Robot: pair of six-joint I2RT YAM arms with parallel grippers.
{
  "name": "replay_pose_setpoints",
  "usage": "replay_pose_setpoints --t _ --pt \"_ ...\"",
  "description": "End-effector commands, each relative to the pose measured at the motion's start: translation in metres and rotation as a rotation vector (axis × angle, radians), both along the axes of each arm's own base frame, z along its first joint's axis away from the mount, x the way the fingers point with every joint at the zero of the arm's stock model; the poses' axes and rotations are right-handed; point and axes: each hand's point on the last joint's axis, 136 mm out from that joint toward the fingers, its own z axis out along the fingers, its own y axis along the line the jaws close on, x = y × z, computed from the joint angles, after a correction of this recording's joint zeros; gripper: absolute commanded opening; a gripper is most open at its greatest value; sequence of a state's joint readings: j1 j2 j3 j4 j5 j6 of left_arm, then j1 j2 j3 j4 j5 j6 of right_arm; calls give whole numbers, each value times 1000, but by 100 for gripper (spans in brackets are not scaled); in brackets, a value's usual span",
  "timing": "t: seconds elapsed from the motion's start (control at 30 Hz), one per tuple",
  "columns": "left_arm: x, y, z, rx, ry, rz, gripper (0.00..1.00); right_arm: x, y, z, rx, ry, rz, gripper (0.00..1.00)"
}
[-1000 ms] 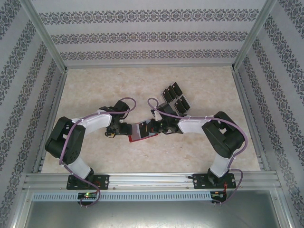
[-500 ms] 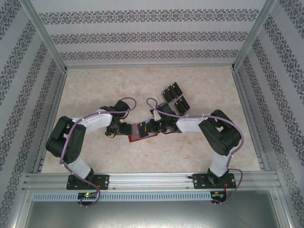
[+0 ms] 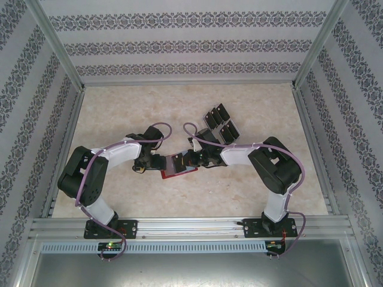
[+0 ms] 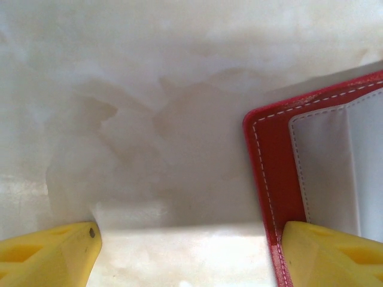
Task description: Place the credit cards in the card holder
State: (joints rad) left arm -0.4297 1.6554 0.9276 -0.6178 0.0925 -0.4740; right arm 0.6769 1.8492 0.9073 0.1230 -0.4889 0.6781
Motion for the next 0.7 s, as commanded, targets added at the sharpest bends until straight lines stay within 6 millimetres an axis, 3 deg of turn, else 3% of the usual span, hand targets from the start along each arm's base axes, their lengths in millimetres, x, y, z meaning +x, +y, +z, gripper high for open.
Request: replay_pose_setpoints --t 0.0,0.43,0.67 --pt "10 12 -11 56 -20 -14 82 -12 -1 -22 -64 55 13 0" --pt "6 22 -11 114 -5 -15 82 -18 3 -26 -108 71 31 0" --pt "12 36 10 183 -68 7 82 -17 -6 -31 -154 80 0 0"
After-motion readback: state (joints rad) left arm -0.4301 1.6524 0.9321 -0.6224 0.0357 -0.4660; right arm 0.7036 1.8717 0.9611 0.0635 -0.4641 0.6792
